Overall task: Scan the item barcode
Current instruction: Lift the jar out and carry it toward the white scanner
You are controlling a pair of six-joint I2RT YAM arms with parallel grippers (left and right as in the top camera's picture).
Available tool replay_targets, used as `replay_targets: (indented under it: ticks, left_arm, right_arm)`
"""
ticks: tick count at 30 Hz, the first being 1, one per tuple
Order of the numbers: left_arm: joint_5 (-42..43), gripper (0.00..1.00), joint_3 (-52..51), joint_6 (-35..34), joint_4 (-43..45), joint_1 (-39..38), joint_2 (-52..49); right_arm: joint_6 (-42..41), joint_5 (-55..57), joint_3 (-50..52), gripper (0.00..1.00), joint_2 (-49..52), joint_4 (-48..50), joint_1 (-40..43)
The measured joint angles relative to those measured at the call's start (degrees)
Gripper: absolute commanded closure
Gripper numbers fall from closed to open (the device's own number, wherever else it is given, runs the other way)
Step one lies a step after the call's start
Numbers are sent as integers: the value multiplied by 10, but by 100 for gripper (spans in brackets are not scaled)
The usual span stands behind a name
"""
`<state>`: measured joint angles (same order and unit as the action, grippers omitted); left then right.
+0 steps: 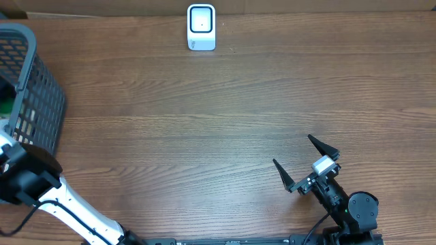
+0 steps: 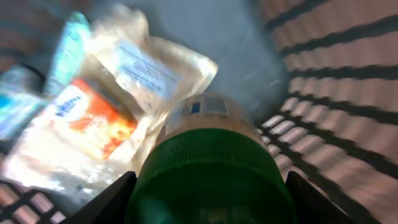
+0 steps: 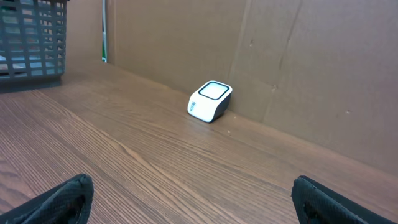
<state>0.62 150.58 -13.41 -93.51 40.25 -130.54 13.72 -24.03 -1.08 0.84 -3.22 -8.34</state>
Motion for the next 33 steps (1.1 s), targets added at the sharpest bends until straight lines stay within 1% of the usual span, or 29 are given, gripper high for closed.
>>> replay_targets:
  ticks: [2, 3, 6, 12, 16, 21, 25, 28, 33]
  left_arm:
    - [5, 58, 80, 0, -26, 0, 0]
    - [20, 57, 136, 0, -31, 0, 5]
    - [43, 58, 177, 0, -30, 0, 23]
    - [74, 59, 206, -4, -29, -6, 128]
    - [80, 59, 215, -6, -34, -34, 220]
    - [94, 59, 228, -6, -35, -124, 300]
    - [104, 60, 223, -6, -35, -224, 314]
    - [106, 61, 183, -7, -35, -298, 309]
    - [107, 65, 64, -7, -34, -400, 294]
  right_arm:
    - [0, 0, 0, 0, 0, 0, 0]
    - [0, 0, 0, 0, 0, 0, 0]
    - [0, 0, 0, 0, 0, 0, 0]
    - [0, 0, 0, 0, 0, 0, 0]
    - [0, 0, 0, 0, 0, 0, 0]
    - [0, 0, 0, 0, 0, 0, 0]
    - [0, 0, 0, 0, 0, 0, 0]
    - [0, 0, 0, 0, 0, 0, 0]
    - [0, 0, 0, 0, 0, 0, 0]
